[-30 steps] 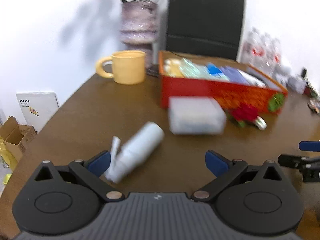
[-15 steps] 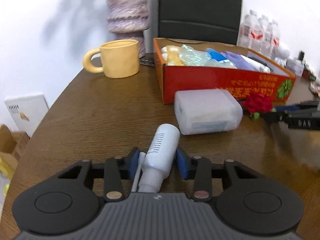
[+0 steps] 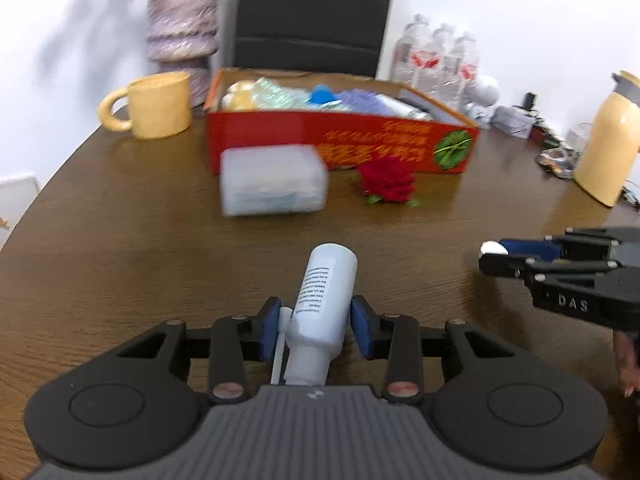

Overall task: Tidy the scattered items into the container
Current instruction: 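Grasp the white spray bottle with the left tool while the right tool grasps the small white round item, then lower the spray bottle and white round item into the box and open both tools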

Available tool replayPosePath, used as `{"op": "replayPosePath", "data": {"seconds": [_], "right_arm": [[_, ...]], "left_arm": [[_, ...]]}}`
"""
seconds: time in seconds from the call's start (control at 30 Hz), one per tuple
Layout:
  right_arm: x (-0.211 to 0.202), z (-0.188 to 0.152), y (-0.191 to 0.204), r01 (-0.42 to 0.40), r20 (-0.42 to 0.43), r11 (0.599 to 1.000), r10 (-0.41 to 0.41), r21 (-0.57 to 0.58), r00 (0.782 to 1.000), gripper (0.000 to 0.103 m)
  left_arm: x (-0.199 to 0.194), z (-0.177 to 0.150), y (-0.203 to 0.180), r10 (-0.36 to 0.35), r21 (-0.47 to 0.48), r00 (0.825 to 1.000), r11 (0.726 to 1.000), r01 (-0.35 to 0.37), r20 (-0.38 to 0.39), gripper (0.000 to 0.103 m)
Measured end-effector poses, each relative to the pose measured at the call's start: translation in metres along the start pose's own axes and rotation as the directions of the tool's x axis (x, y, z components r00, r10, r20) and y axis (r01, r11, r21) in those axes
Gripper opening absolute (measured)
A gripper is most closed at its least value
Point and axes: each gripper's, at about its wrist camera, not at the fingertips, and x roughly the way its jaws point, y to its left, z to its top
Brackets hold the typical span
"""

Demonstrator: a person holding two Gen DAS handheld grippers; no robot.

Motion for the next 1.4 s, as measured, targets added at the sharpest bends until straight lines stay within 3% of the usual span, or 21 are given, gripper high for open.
{"op": "replayPosePath", "data": {"seconds": [0.2,0.37,0.5,0.63,0.8,0.9,1.03,1.07,1.13,1.17,1.23,1.27,1.3,1.4], "right_arm": [[-0.038,0.001,-0.006,0.023,0.075,0.999,-0.027,0.043,0.997,0.024],[-0.049,0.013,-0.012,0.025,0.124,0.998,-0.032,0.058,0.992,0.024],[-0.048,0.033,-0.020,0.041,0.166,0.998,-0.047,0.040,0.985,0.024],[-0.034,0.076,-0.036,0.025,0.200,0.998,-0.034,0.052,0.979,0.024],[0.018,0.142,-0.061,0.057,0.152,0.997,-0.066,0.060,0.986,0.025],[0.057,0.166,-0.083,0.102,0.066,0.992,-0.108,0.078,0.992,0.025],[0.096,0.179,-0.105,0.112,-0.079,0.986,-0.103,0.120,0.992,0.028],[0.102,0.180,-0.108,0.110,-0.105,0.987,-0.098,0.121,0.990,0.031],[0.110,0.182,-0.114,0.111,-0.152,0.984,-0.089,0.140,0.984,0.053],[0.112,0.183,-0.117,0.113,-0.172,0.981,-0.086,0.159,0.981,0.058],[0.115,0.186,-0.123,0.120,-0.212,0.974,-0.077,0.195,0.974,0.075],[0.116,0.187,-0.126,0.124,-0.232,0.969,-0.073,0.213,0.970,0.086],[0.118,0.188,-0.129,0.109,-0.263,0.966,-0.045,0.233,0.964,0.091],[0.123,0.192,-0.131,0.101,-0.349,0.962,-0.006,0.255,0.937,0.097]], "left_arm": [[-0.014,0.020,-0.011,-0.076,-0.026,0.995,0.997,0.078,0.061,0.037],[-0.017,0.040,-0.012,-0.088,-0.022,0.989,0.996,0.091,0.120,0.037],[-0.005,0.074,-0.001,-0.104,-0.018,0.982,0.994,0.109,0.160,0.037],[0.016,0.137,0.004,-0.125,-0.026,0.976,0.991,0.132,0.180,0.037],[0.076,0.205,0.000,-0.064,-0.047,0.986,0.996,0.072,0.157,0.037],[0.120,0.228,-0.004,-0.079,-0.126,0.995,0.988,0.086,0.061,0.037],[0.170,0.246,-0.017,-0.117,-0.211,0.991,0.972,0.102,-0.058,0.041],[0.176,0.247,-0.019,-0.132,-0.215,0.988,0.970,0.113,-0.077,0.045],[0.186,0.248,-0.021,-0.158,-0.222,0.981,0.966,0.130,-0.112,0.062],[0.186,0.249,-0.021,-0.152,-0.220,0.981,0.968,0.123,-0.117,0.069],[0.180,0.249,-0.018,-0.120,-0.190,0.986,0.977,0.096,-0.120,0.097],[0.177,0.249,-0.017,-0.104,-0.175,0.987,0.981,0.082,-0.121,0.100],[0.174,0.250,-0.015,-0.087,-0.159,0.988,0.985,0.066,-0.126,0.101],[0.169,0.254,-0.007,-0.012,-0.101,0.977,0.995,-0.010,-0.214,0.103]]}}
